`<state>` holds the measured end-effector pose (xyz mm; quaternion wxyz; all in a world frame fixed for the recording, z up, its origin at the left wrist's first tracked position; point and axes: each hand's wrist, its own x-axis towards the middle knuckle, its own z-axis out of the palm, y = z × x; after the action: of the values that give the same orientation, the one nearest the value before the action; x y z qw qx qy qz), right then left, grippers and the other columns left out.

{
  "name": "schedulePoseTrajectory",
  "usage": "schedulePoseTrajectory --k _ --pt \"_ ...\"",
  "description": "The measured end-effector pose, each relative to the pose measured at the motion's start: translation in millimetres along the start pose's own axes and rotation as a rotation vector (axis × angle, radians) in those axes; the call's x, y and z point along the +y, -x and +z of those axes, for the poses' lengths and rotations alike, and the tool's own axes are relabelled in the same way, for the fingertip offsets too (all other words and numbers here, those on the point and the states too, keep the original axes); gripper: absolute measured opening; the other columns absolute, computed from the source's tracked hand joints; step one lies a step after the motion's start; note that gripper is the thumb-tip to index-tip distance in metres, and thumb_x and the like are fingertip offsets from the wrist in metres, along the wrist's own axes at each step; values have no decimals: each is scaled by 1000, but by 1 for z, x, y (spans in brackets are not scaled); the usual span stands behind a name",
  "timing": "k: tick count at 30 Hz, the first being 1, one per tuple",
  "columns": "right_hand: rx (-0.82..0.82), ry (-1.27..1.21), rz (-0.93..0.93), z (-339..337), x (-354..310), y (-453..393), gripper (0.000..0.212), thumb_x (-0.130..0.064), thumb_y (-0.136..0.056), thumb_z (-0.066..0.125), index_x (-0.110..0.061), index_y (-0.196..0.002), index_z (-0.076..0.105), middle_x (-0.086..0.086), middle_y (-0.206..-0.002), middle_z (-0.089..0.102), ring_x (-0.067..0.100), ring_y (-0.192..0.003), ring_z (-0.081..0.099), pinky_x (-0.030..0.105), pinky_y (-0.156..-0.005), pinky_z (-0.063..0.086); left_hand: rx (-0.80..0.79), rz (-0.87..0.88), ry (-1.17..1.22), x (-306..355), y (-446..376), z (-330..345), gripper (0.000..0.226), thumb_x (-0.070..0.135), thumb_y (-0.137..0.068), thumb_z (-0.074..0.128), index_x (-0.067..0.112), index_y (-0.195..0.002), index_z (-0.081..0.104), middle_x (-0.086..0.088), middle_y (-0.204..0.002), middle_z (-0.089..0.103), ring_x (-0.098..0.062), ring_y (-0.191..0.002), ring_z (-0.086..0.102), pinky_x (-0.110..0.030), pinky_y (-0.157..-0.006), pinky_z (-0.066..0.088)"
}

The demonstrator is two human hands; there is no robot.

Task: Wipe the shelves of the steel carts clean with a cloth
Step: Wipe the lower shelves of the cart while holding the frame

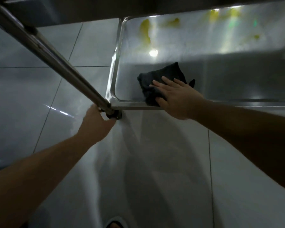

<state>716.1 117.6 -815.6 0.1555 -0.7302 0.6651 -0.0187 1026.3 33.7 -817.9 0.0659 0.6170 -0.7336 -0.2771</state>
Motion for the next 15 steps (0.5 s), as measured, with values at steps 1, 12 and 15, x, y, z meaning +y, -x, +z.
schedulePoseTrajectory --k 1,12,15 --pt "1 13 8 0 11 9 65 -57 -104 6 -36 -164 1 -14 -171 0 10 -157 -9 38 -127 -3 -200 -94 -183 0 3 6 61 45 -90 79 22 -141 55 -4 -138 62 -21 -123 61 -36 -98 51" --pt "-33 14 126 -16 131 120 68 -66 -98 -2 -42 -162 -4 -20 -168 -6 2 -154 -16 32 -124 -7 -334 531 -189 154 39 40 12 31 -97 67 30 -108 70 12 -90 68 -5 -80 65 -26 -75 54" --pt "-53 45 164 -20 160 144 71 -66 -97 -4 -40 -163 -6 -19 -169 -8 4 -155 -17 34 -126 -5 -199 718 -158 186 40 47 12 20 -95 67 21 -107 70 8 -89 64 -12 -78 59 -25 -69 43"
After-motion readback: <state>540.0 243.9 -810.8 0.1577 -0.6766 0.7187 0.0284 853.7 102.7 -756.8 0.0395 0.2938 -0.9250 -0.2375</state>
